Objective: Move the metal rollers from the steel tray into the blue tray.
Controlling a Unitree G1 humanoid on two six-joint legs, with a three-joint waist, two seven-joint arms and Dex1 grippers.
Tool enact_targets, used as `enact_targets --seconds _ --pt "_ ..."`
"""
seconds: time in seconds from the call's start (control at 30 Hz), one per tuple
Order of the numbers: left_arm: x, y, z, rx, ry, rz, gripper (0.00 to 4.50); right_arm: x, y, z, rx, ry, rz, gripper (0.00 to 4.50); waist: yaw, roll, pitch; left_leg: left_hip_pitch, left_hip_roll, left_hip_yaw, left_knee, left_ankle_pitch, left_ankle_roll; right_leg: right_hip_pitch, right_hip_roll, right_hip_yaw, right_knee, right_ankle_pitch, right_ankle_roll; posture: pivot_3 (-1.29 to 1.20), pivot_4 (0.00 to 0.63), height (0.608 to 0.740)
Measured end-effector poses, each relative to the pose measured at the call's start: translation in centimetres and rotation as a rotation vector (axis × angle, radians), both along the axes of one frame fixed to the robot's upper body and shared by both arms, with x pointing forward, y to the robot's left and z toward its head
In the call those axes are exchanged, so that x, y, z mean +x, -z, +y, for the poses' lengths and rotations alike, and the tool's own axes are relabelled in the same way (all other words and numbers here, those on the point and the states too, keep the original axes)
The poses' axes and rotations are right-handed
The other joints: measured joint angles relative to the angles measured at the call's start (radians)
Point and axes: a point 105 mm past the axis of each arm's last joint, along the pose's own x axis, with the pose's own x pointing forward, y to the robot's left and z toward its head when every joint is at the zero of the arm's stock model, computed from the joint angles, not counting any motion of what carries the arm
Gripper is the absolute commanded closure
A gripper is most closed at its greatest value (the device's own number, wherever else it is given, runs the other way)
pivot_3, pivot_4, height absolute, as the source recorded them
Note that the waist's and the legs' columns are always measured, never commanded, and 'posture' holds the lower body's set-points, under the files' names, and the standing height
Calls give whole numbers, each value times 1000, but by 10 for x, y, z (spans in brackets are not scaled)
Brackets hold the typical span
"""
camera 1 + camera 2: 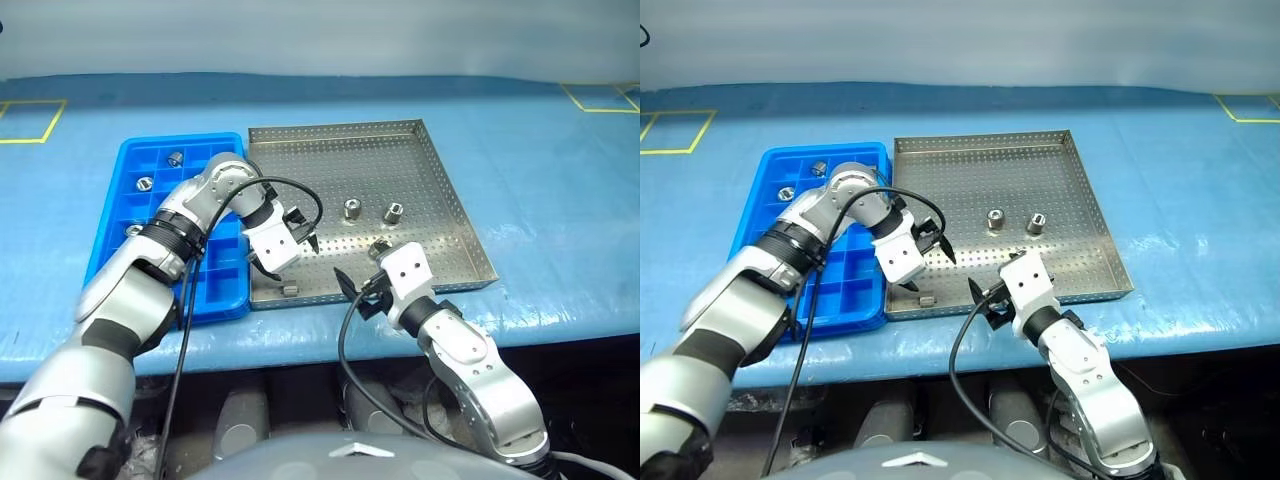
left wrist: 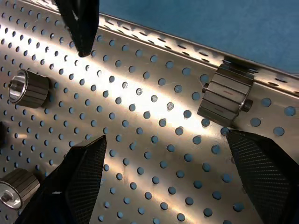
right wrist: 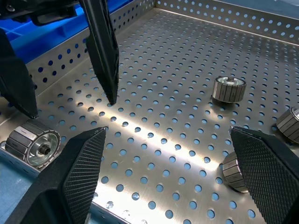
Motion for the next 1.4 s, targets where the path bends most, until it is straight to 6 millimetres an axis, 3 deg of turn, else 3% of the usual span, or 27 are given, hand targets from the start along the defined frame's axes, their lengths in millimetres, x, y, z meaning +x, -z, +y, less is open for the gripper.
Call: enact_targets --seconds 0.7,0.8,1.07,1.27,1.33,1.4 --pt "-24 16 -12 73 215 8 14 3 -4 0 17 30 -24 0 -20 0 0 0 0 0 1 0 0 0 0 0 1 0 0 -167 150 740" --pt "-24 21 -11 92 223 15 580 2 -2 -1 17 43 -20 0 -31 0 0 1 0 0 1 0 0 0 0 1 1 0 0 -172 150 740" --pt "-26 26 -10 112 240 19 3170 1 -2 -3 23 59 -22 0 -43 0 0 1 0 0 1 0 0 0 1 1 2 0 1 -164 150 740" --pt "-23 18 -9 65 178 42 3198 2 -3 -3 23 59 -26 0 -41 0 0 1 0 0 1 0 0 0 1 1 3 0 1 -100 150 740" --pt "-5 -13 -27 -251 -65 32 3198 3 -5 0 25 42 -35 0 -37 0 0 0 0 -1 2 0 0 0 1 1 3 3 6 -67 150 740" --pt "15 -45 -29 -486 -250 -41 3198 5 -8 3 29 26 -45 0 -36 0 0 2 1 -1 2 0 0 1 1 1 4 3 6 -46 150 740"
